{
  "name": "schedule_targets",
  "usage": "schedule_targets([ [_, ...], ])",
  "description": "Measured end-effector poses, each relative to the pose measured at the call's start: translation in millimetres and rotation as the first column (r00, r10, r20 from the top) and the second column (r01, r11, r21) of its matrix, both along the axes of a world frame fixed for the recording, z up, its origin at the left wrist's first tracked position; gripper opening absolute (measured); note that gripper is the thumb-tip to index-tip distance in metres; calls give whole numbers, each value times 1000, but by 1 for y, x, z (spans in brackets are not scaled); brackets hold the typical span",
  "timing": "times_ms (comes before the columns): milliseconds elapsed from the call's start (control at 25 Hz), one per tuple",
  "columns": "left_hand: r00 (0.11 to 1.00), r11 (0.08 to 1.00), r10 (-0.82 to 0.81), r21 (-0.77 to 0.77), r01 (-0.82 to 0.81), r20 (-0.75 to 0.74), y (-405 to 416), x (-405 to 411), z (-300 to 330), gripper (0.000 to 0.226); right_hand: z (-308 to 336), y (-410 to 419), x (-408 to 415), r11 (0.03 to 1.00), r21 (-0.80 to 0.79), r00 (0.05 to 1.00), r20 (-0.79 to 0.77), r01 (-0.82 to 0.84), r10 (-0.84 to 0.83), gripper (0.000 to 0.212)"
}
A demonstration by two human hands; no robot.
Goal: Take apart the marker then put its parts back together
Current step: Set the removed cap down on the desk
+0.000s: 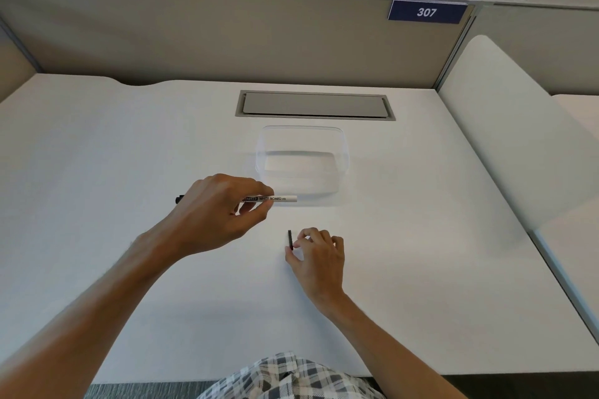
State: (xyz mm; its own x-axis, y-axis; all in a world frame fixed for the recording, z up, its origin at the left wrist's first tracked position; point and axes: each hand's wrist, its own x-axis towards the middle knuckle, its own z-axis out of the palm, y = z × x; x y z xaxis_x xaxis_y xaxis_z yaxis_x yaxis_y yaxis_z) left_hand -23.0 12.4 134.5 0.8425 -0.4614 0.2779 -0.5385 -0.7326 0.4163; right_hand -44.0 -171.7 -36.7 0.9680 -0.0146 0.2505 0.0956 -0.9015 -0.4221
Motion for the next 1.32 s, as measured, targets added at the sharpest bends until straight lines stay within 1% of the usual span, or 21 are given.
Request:
schedule_targets([
  [240, 1000, 1000, 2, -23, -2, -11, 3, -1, -1, 15, -6, 2, 0, 999, -43, 1000, 12, -18, 18, 13],
  [400, 1000, 1000, 10, -26, -10, -12, 3, -1, -2, 15, -12, 0, -1, 1000, -21, 1000, -8, -21, 21, 15],
  [560, 1000, 1000, 14, -11, -14, -12, 4, -1, -5, 17, -14, -3, 0, 999, 46, 1000, 18, -14, 13, 19],
  [640, 1000, 1000, 16, -4, -16, -17, 4, 0, -8, 14, -11, -5, 0, 993, 114, 1000, 30, -7, 4, 20],
  [720, 999, 1000, 30, 2, -30, -31, 3, 1, -11, 12, -4, -6, 0, 976, 214, 998, 51, -40, 30, 15],
  [800, 998, 999, 36, 1, -36, -48, 0, 1, -15, 12, 5, -6, -2, 919, 390, 997, 61, -67, 46, 6],
  [840, 998, 999, 32, -1, -32, -55, -2, 1, -18, 12, 11, -7, -3, 861, 506, 998, 48, -56, 37, 2],
  [880, 998, 1000, 29, -4, -29, -59, -5, 1, -19, 12, 18, -7, -3, 773, 634, 1000, 6, -23, 24, 2],
  [960, 998, 1000, 24, -3, -24, -61, -9, 1, -23, 12, 36, -7, -4, 527, 847, 993, -114, 76, 40, 14],
  [1000, 998, 1000, 20, 7, -19, -61, -11, 1, -25, 12, 45, -8, -4, 418, 902, 986, -154, 111, 70, 24],
  [1040, 998, 1000, 14, 23, -12, -65, -13, 2, -26, 13, 53, -11, -3, 348, 928, 979, -176, 130, 103, 34],
  [1080, 997, 999, 6, 41, -3, -74, -14, 2, -27, 13, 60, -14, -2, 318, 939, 974, -181, 130, 135, 42],
  [1120, 996, 998, -2, 55, 7, -85, -15, 2, -28, 14, 66, -17, -1, 317, 942, 971, -172, 113, 165, 45],
  [1240, 993, 995, -38, 83, 48, -110, -16, 4, -29, 17, 77, -25, 4, 362, 932, 958, -121, 19, 261, 36],
  [1320, 992, 993, -44, 105, 57, -122, -14, 5, -29, 16, 81, -32, 8, 393, 919, 940, -116, -20, 320, 27],
])
